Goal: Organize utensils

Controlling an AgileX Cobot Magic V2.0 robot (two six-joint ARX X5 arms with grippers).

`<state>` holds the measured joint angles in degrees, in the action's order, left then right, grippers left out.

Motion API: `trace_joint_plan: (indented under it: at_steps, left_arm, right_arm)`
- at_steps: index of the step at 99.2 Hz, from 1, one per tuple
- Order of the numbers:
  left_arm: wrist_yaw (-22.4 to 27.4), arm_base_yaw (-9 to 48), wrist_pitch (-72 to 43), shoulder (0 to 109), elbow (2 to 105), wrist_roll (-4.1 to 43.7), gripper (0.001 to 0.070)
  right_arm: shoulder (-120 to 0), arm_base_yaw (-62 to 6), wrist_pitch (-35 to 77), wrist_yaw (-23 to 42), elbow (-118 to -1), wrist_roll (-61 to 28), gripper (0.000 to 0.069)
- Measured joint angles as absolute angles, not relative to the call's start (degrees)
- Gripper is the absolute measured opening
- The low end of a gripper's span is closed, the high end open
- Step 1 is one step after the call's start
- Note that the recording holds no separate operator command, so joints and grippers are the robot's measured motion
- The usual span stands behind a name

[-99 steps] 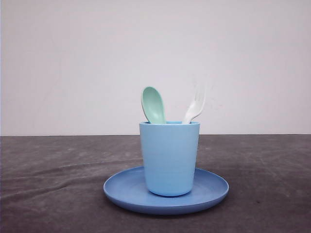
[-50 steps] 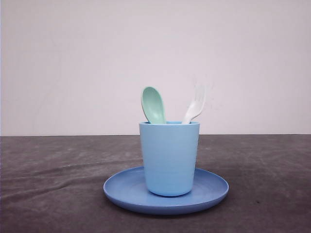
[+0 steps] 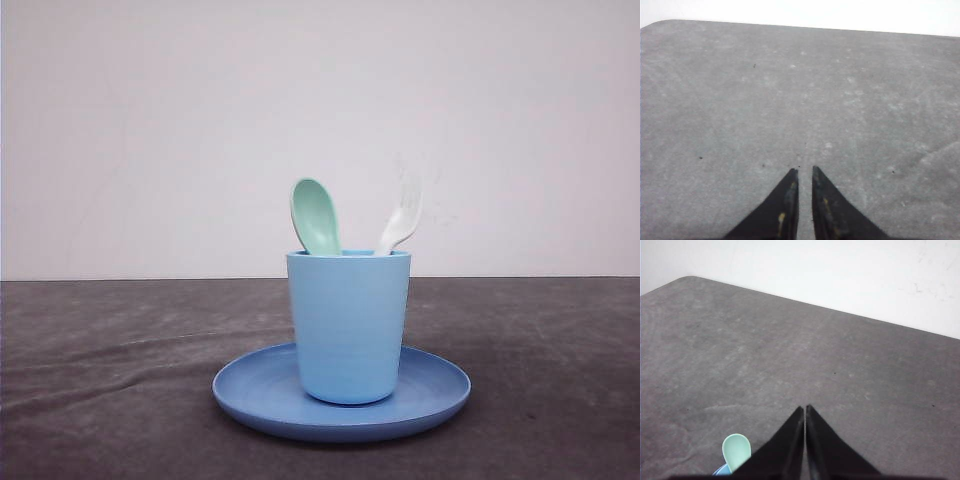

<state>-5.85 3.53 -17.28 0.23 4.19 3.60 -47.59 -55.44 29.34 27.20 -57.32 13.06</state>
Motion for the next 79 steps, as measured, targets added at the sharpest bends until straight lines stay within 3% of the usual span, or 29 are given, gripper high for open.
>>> trace_joint_plan:
  at_steps: [43,60,79]
  left_arm:
    - [-5.8,3.5,-17.3,0.2,4.2,3.6,0.0023]
    - [-5.8,3.5,-17.3,0.2,4.2,3.6,0.0023]
    - [-5.8,3.5,-17.3,0.2,4.2,3.6,0.0023]
  right_arm:
    - [-47.6,-52.8,25.3,27.1,-57.3,9.3,0.0004]
    - [-47.7,-43.7,19.8,24.3,-57.0,6.0,0.0004]
    - [-47.7,-29.5,17.1,13.4,-53.3,4.1,0.0004]
